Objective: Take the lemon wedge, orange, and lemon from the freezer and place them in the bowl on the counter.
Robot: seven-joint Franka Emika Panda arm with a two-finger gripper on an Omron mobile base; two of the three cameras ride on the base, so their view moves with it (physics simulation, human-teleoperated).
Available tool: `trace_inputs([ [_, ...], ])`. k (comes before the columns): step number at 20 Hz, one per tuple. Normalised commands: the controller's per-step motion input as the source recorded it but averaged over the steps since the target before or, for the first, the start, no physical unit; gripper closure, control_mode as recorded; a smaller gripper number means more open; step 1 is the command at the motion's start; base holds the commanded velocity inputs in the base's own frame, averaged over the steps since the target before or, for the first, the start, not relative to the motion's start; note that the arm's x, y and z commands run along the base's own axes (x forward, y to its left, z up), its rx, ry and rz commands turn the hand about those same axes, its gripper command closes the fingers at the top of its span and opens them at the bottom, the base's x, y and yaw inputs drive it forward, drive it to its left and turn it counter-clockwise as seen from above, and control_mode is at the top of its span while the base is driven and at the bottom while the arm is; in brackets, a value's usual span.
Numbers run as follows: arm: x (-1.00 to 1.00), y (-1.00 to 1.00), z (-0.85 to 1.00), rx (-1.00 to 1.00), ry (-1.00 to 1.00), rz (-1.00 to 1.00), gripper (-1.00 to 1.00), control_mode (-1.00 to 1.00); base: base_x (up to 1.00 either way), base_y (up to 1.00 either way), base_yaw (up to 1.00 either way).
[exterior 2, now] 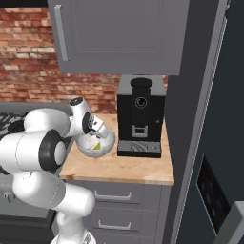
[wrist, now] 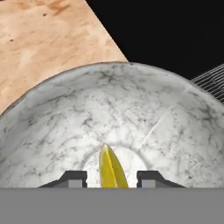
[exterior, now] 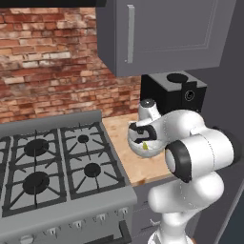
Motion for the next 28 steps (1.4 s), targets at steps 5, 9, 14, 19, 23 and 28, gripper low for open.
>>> trace_inputs([
  [5, -0.09, 0.0, 0.14, 0.0, -0.02, 0.0, -1.0, -1.0, 0.0, 0.0, 0.0],
  [9, -0.79, 0.02, 0.8, 0.0, -0.17, 0.0, -1.0, -1.0, 0.0, 0.0, 0.0],
  [14, -1.0, 0.13, 0.58, -0.03, -0.23, 0.0, -1.0, -1.0, 0.0, 0.0, 0.0],
  [19, -1.0, 0.26, 0.09, -0.02, -0.17, 0.0, -1.0, -1.0, 0.0, 0.0, 0.0],
  [23, 0.0, 0.0, 0.0, 0.0, 0.0, 0.0, -1.0, 1.0, -1.0, 0.2, 0.0],
  [28, 0.0, 0.0, 0.0, 0.0, 0.0, 0.0, -1.0, 1.0, -1.0, 0.05, 0.0],
])
